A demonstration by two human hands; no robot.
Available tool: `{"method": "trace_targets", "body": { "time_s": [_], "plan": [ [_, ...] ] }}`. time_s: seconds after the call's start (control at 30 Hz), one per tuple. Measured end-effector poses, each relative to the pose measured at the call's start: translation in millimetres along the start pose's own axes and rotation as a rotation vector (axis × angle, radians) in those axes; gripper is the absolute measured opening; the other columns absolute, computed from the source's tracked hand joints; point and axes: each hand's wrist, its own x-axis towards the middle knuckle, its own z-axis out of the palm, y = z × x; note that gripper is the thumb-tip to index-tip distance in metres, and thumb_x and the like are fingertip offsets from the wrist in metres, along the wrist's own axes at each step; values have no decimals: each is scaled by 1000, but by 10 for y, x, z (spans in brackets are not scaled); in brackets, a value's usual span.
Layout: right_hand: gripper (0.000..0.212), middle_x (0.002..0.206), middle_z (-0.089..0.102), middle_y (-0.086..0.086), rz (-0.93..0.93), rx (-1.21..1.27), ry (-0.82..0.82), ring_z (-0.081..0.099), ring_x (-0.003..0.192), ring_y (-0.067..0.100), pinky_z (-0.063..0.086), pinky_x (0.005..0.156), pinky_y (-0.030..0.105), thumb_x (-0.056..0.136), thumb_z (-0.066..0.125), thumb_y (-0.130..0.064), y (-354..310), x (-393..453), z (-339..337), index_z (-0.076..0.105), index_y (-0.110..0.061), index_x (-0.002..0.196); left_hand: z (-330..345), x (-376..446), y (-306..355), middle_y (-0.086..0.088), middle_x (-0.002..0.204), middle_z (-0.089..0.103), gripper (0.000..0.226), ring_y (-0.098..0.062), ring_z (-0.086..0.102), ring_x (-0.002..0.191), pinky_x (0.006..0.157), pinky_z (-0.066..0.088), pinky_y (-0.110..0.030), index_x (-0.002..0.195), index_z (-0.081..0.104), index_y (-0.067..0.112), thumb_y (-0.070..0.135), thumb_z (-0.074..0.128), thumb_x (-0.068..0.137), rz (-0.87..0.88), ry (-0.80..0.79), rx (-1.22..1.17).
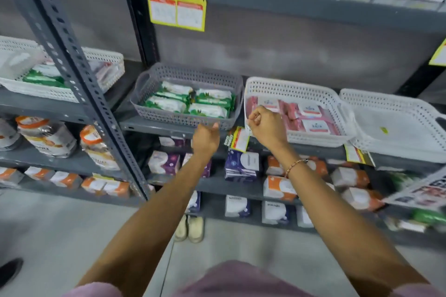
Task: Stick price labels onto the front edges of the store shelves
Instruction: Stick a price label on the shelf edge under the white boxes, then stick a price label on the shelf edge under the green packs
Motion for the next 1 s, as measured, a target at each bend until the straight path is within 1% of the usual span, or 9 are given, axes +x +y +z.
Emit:
{"method": "trace_targets", "body": {
  "time_s": [0.07, 0.1, 0.27, 0.4, 0.57, 0.67, 0.77, 0.87, 1.0],
  "plan": [
    [4, 80, 72, 3, 54, -14, -37, 65, 74, 19, 54, 66, 32, 82, 65, -17, 178, -86, 58, 61, -17, 81, 174, -27, -114, -32, 118, 59, 56, -42, 55, 112, 90, 44, -39, 112, 56, -13, 39, 40, 98, -152, -116, 52],
    [5, 80, 71, 2, 79, -18, -50, 65, 74, 20, 53, 65, 31, 81, 65, -18, 247, -121, 80, 61, -18, 81, 236, -45, -154, -32, 122, 57, 55, -42, 53, 116, 93, 42, -38, 115, 55, -11, 39, 40, 98, -173, -142, 61],
    [12, 74, 71, -1, 134, -33, -111, 65, 71, 18, 49, 60, 26, 82, 63, -16, 470, -196, 153, 57, -25, 78, 409, -87, -223, -27, 94, 70, 37, -38, 65, 94, 88, 52, -40, 78, 69, 3, 30, 50, 94, -180, -113, -60],
    [6, 79, 72, 0, 133, -40, -140, 64, 74, 18, 45, 59, 24, 84, 63, -18, 505, -178, 202, 59, -21, 81, 398, -63, -224, -24, 94, 72, 26, -37, 66, 97, 91, 52, -42, 81, 68, 0, 19, 54, 92, -191, -80, -100],
    [4, 84, 71, 2, 111, 18, -128, 64, 77, 18, 53, 68, 32, 83, 66, -15, 420, -81, 223, 66, -19, 85, 257, -41, -199, -23, 96, 71, 23, -37, 63, 98, 89, 51, -43, 84, 67, 1, 18, 54, 93, -40, -91, 144],
    [5, 88, 72, 2, 78, 15, -133, 65, 81, 18, 51, 65, 30, 83, 67, -18, 327, -20, 271, 69, -19, 87, 111, -5, -197, -22, 95, 72, 20, -38, 63, 97, 87, 52, -43, 87, 67, 1, 16, 56, 92, 59, -95, 280],
    [10, 95, 67, 3, 23, -16, -153, 62, 85, 18, 42, 64, 25, 83, 68, -20, 206, 17, 331, 71, -19, 93, -65, 43, -210, -18, 91, 74, 16, -33, 66, 90, 79, 49, -33, 88, 69, 3, 14, 58, 91, 193, -161, 384],
    [12, 100, 64, 3, 9, -101, -211, 60, 87, 20, 39, 64, 26, 83, 68, -25, 104, 52, 374, 72, -19, 93, -227, 89, -242, -11, 87, 75, 10, -18, 66, 77, 69, 44, -20, 86, 70, 5, 9, 61, 90, 291, -226, 398],
    [24, 82, 73, 0, 58, -126, -312, 62, 70, 17, 39, 58, 27, 86, 63, -37, -1, 97, 447, 70, -17, 76, -433, 146, -311, -11, 82, 74, 12, -8, 55, 64, 61, 37, -10, 86, 70, 5, 11, 62, 90, 335, -169, 365]
  ]
}}
